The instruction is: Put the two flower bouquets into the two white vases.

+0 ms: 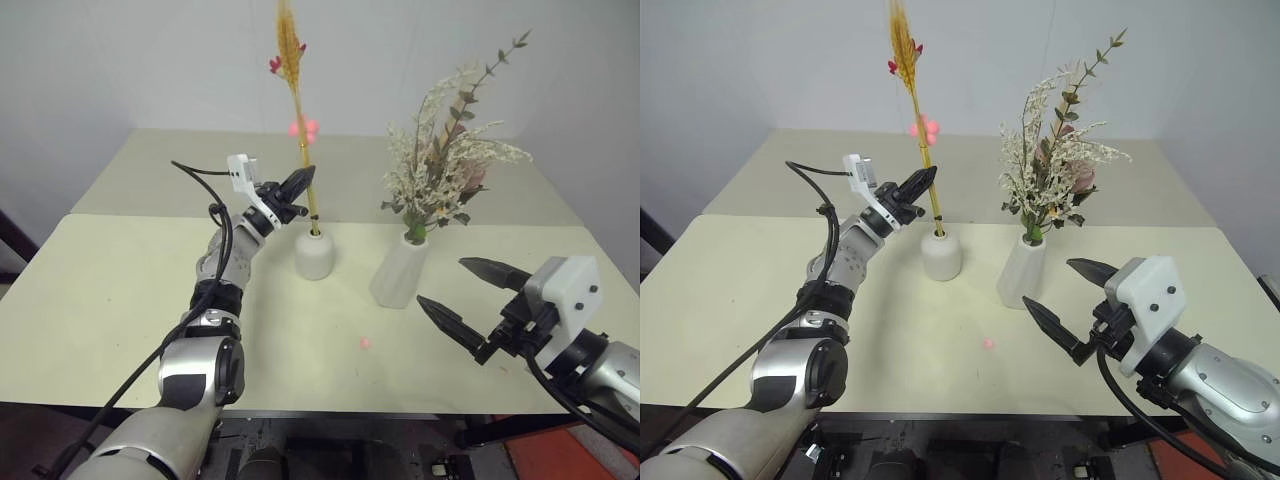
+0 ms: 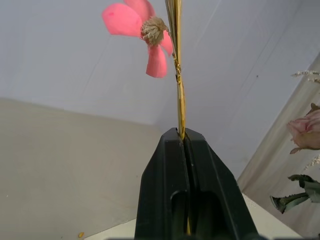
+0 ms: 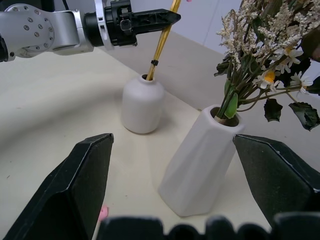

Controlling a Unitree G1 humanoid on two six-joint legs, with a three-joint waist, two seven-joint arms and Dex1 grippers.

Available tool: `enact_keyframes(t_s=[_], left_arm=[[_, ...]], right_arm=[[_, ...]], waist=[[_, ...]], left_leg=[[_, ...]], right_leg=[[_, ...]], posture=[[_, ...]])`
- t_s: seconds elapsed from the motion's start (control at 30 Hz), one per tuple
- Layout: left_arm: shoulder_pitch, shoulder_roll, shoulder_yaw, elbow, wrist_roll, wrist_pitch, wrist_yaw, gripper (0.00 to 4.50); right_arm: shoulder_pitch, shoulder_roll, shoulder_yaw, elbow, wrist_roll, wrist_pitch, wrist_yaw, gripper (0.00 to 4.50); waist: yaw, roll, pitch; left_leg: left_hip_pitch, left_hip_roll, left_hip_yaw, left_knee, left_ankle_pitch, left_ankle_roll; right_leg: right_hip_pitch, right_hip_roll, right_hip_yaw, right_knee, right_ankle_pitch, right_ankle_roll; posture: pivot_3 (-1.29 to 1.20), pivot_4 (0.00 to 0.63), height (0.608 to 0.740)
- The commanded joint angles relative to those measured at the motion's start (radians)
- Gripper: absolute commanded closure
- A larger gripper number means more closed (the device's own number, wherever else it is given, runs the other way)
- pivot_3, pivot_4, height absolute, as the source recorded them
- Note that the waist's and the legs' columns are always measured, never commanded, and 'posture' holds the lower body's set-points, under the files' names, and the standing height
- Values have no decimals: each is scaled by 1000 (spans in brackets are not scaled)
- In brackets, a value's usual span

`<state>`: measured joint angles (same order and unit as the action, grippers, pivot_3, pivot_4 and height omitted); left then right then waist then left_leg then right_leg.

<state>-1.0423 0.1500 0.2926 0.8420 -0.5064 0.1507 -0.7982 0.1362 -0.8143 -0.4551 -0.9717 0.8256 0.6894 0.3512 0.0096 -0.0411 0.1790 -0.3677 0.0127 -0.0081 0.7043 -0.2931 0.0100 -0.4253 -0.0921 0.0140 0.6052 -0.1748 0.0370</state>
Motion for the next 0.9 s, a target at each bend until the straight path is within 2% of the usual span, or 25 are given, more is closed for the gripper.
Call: enact_keyframes(t_s=[0.03, 0.5, 0.9], left_arm=[[5, 3, -14, -34, 22, -35, -7, 4471], [43, -17, -80, -62, 90, -160, -30, 4471], [103, -13, -126, -127, 106, -184, -113, 4471]], right_arm=[[-9, 4, -9, -13, -10, -25, 3, 0], [-6, 23, 4, -5, -45, -32, 16, 0], [-4, 51, 23, 2, -75, -38, 27, 0]], waist=[[0, 0, 0], [1, 0, 0], [0, 0, 0]], left_leg=[[0, 0, 0, 0, 0, 0], [0, 0, 0, 0, 0, 0], [0, 0, 0, 0, 0, 0]], right_leg=[[0, 0, 0, 0, 0, 0], [0, 0, 0, 0, 0, 0], [0, 0, 0, 0, 0, 0]], posture=[[0, 150, 740], [0, 150, 740], [0, 150, 740]])
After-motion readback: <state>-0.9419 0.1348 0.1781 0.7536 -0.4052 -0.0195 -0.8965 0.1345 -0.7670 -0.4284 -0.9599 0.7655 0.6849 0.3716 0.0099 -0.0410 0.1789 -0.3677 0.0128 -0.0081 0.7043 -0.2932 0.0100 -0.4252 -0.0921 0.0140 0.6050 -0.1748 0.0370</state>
